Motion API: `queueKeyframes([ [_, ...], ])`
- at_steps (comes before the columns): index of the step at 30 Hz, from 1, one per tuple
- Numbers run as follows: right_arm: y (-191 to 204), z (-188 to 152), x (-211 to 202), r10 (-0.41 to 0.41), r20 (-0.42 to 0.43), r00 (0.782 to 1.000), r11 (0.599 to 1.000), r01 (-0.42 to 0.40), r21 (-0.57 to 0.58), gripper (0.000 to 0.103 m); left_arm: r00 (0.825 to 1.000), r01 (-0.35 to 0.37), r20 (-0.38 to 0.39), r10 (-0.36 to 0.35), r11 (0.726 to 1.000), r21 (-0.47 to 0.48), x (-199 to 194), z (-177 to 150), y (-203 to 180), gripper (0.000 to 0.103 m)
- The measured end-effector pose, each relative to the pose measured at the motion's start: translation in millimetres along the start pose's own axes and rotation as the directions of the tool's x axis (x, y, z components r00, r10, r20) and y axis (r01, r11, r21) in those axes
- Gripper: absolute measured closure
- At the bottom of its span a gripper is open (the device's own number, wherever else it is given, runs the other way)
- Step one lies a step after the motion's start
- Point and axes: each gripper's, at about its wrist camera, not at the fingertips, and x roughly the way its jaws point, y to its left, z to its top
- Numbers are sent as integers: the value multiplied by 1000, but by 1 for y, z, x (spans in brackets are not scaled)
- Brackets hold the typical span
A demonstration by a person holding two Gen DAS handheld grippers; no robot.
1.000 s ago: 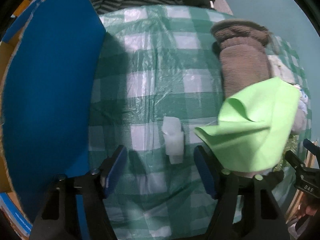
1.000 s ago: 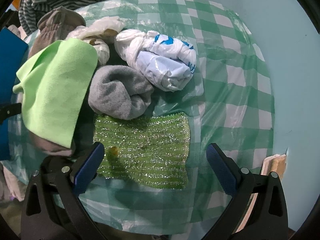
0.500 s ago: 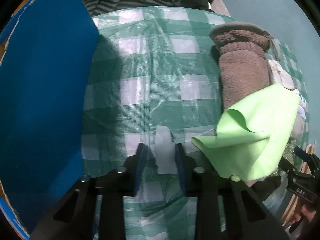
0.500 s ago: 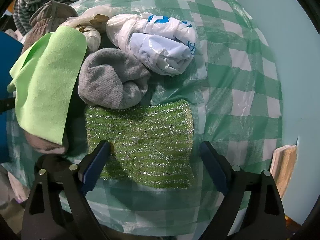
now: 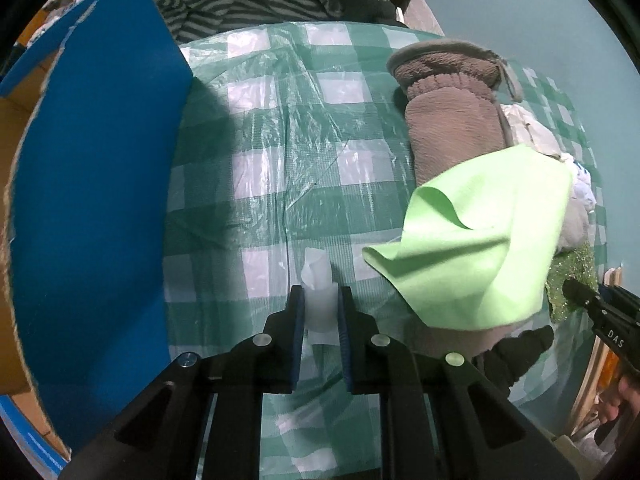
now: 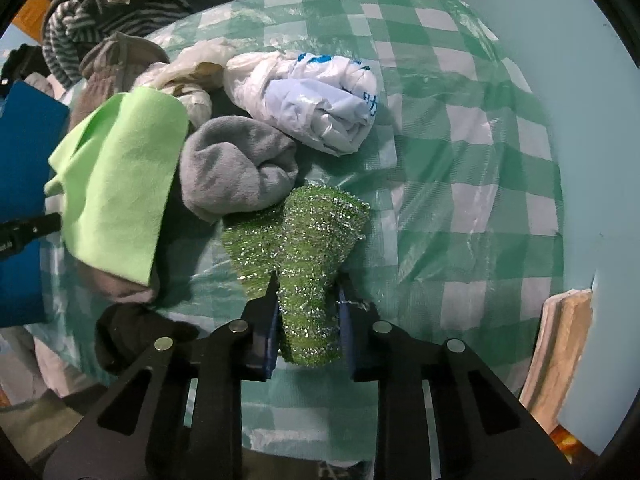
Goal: Organize soft objects
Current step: 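Lift the green knit pad with the right gripper and carry it over the box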
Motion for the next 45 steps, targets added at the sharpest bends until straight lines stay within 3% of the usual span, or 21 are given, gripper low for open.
queueKeyframes([
  [9, -7, 1, -50, 39, 35, 999, 999, -40, 2, 83, 999, 18, 28, -18, 1000, 12, -28, -19, -13, 88],
  [17, -2, 0, -88, 46, 77, 996, 999, -44, -29, 85, 998, 33, 60, -36, 999, 37, -59, -30, 2, 88],
  [20, 10, -4, -98, 48, 94, 994, 998, -44, -43, 85, 996, 39, 78, -43, 998, 47, -53, -27, 3, 88],
  [34, 54, 19, -131, 89, 149, 985, 990, -72, -117, 86, 987, 62, 142, -70, 996, 59, -97, -34, 14, 88],
  [45, 92, 34, -155, 128, 174, 976, 977, -94, -191, 86, 978, 82, 190, -85, 996, 23, -127, -37, 33, 88],
])
